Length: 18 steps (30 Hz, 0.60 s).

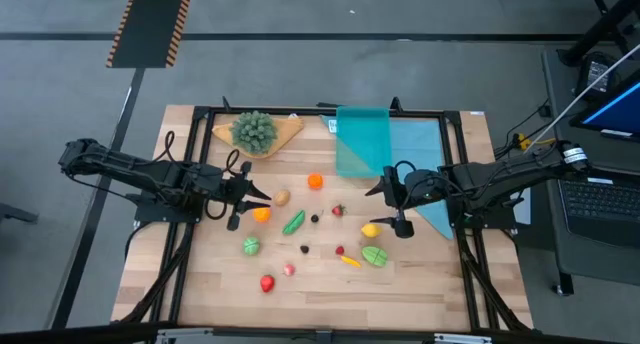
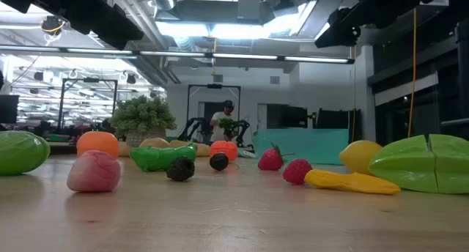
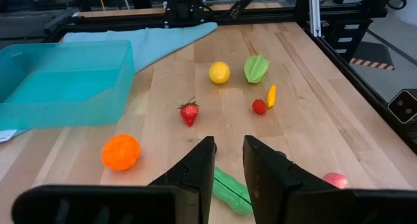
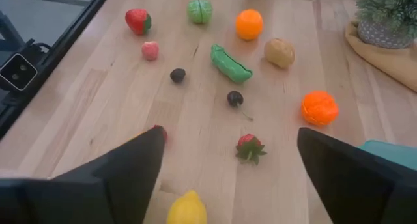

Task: Pick and placing Produce into tupperware
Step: Put the yellow lemon into the blue bin

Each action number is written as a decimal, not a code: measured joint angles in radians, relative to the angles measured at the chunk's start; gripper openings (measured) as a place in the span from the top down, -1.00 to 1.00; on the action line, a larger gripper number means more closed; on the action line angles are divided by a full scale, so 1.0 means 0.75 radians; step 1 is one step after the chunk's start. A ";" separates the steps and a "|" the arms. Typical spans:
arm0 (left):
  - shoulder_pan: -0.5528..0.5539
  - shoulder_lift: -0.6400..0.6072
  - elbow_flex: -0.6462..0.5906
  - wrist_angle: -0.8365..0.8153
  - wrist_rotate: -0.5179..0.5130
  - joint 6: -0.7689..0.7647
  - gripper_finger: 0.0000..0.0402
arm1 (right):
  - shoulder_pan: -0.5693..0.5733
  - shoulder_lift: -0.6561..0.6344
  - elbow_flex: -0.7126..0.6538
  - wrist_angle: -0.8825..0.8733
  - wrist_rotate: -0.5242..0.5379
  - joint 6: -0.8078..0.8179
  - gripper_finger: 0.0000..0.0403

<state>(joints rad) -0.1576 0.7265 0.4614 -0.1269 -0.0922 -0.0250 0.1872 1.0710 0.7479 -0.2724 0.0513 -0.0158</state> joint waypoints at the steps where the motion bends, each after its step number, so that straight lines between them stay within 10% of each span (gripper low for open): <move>1: 0.000 0.000 0.000 0.000 0.000 0.000 0.63 | 0.000 0.000 0.000 0.000 0.000 0.021 -0.78; 18: 0.000 0.000 0.000 -0.001 0.000 -0.002 0.63 | 0.119 0.257 -0.001 -0.163 0.047 0.282 -0.79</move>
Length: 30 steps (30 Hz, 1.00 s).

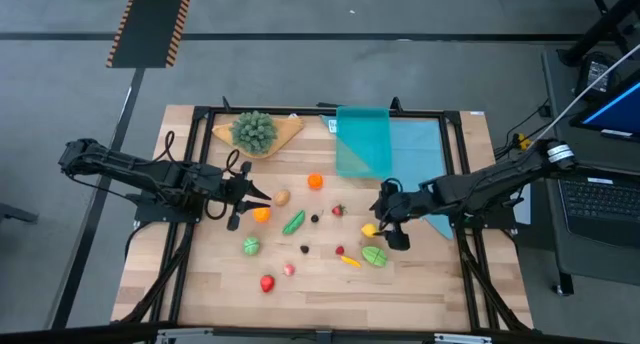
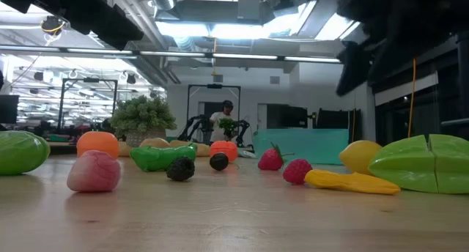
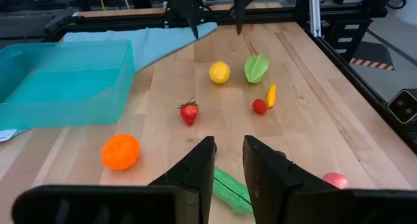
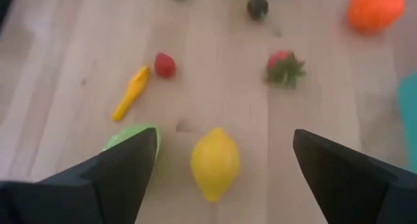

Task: Pick and placing Produce into tupperware
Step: Put the yellow lemon into the blue bin

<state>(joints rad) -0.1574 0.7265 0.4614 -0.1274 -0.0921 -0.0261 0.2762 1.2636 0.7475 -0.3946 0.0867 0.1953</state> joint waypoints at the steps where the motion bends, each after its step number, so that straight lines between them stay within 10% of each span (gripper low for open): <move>1: 0.000 0.000 0.000 0.000 0.000 0.001 0.63 | 0.008 0.021 0.000 0.000 0.004 0.027 -0.79; 30: 0.000 0.000 0.000 -0.077 0.000 0.003 0.63 | 0.137 0.432 0.329 -0.376 0.254 0.221 -0.79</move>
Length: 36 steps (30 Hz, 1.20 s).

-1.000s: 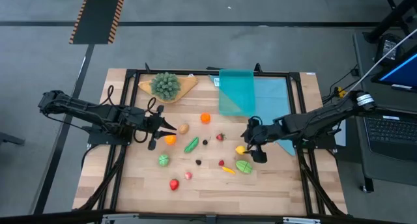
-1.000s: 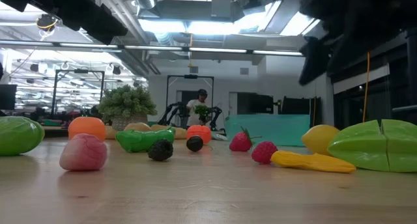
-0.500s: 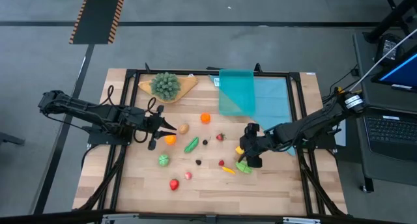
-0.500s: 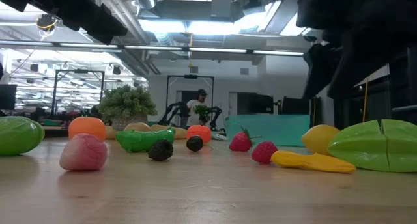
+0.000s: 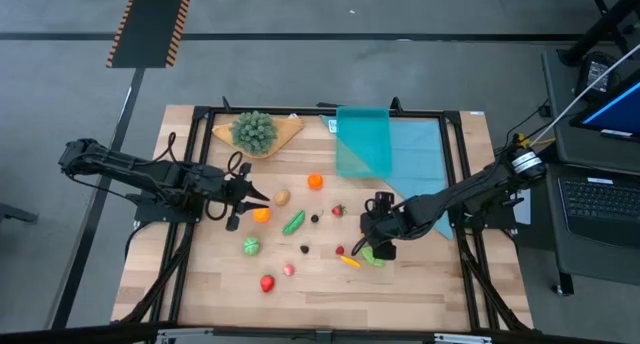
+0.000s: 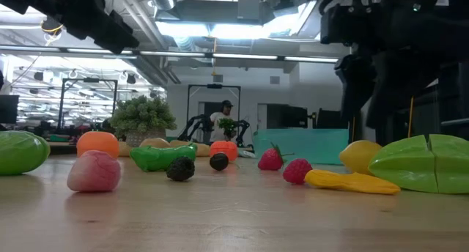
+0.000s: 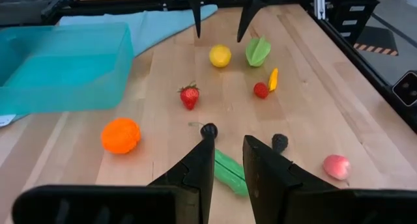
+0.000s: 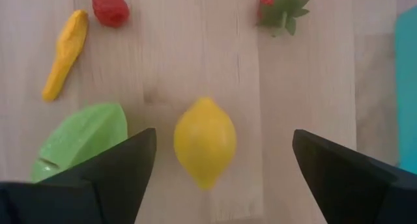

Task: Pick and placing Produce into tupperware
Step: Put the yellow lemon into the blue bin

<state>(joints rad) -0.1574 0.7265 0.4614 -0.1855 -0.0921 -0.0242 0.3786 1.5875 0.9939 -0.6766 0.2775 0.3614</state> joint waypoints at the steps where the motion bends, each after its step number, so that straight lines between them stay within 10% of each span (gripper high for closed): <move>1: 0.000 0.000 0.000 -0.005 0.000 0.000 0.63 | 0.000 0.000 0.000 -0.001 -0.001 0.000 -0.79; 36: -0.001 0.000 0.000 -0.011 0.000 0.001 0.63 | -0.003 0.009 -0.003 0.060 -0.001 0.073 -0.79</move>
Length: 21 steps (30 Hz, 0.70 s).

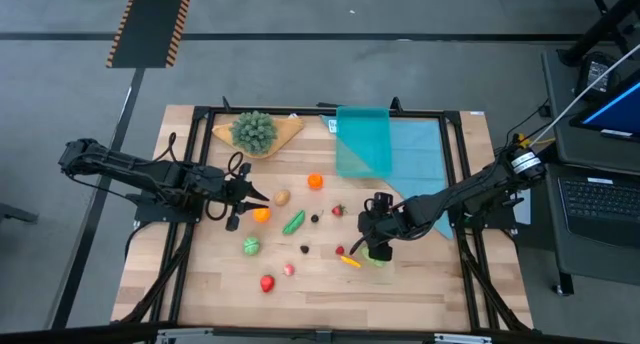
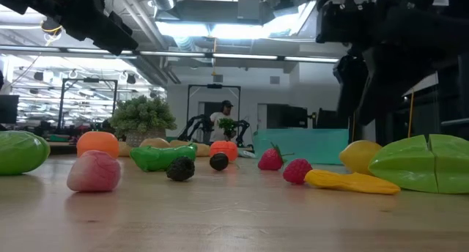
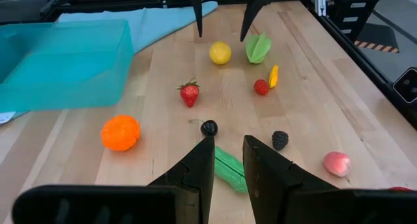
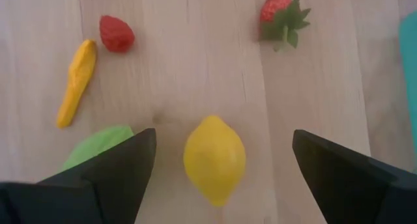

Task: Pick and placing Produce into tupperware
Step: Put the yellow lemon into the blue bin

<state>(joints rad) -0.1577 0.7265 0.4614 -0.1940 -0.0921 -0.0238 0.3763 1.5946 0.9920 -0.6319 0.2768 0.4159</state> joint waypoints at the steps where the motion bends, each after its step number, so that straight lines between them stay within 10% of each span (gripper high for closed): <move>1: 0.000 0.000 0.000 0.000 0.000 0.000 0.63 | 0.000 0.006 0.000 0.001 0.000 -0.002 -0.79; 21: 0.001 0.000 0.000 -0.010 0.000 -0.001 0.63 | 0.000 0.221 0.000 -0.030 -0.034 -0.002 -0.79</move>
<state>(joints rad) -0.1574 0.7265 0.4614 -0.2016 -0.0921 -0.0246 0.3763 1.7606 0.9920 -0.6542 0.2511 0.4145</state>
